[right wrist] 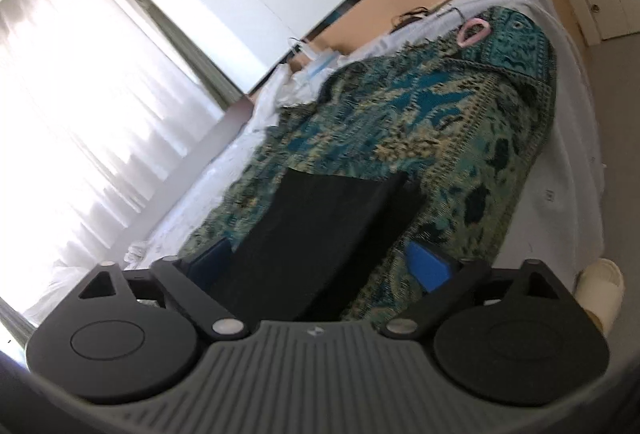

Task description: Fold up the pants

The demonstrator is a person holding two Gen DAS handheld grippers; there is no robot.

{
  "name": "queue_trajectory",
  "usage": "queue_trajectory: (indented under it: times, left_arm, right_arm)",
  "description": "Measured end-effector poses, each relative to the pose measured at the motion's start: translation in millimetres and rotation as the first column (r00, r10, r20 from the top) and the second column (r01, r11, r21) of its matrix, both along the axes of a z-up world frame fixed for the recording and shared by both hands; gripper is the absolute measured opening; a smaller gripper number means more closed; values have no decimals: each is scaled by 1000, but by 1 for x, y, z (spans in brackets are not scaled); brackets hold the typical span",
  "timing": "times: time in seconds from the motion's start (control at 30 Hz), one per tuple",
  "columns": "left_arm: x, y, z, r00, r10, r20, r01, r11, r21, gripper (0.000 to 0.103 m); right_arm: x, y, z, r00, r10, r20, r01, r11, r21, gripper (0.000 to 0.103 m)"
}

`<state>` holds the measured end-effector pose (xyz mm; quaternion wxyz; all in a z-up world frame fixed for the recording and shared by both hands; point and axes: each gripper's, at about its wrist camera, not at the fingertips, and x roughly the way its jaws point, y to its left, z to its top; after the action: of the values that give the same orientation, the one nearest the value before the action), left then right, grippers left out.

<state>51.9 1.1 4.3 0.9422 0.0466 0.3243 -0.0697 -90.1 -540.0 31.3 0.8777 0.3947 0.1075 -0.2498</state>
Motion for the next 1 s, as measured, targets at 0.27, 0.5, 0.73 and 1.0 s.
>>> queue_trajectory:
  times: [0.27,0.5,0.73,1.0]
  left_arm:
    - [-11,17,7,999,35,-22,-35,999,-1,82]
    - [-15,28,6,998,52,-20,-51,998,35,82]
    - [-16,26,4,999,54,-8,-53,998,37,82]
    - [-18,26,2,999,51,-3,-51,998,32,82]
  right_arm:
    - [17,3,-2,999,17,-46,-20,999,-50,82]
    - [44,-3,-7,996,2,-89,-9,998,-70,73]
    - [67,5,-6,977,28,-209,-65,983,-172,70]
    - [63,13,-3,976,79,-203,-107,985,-134,55]
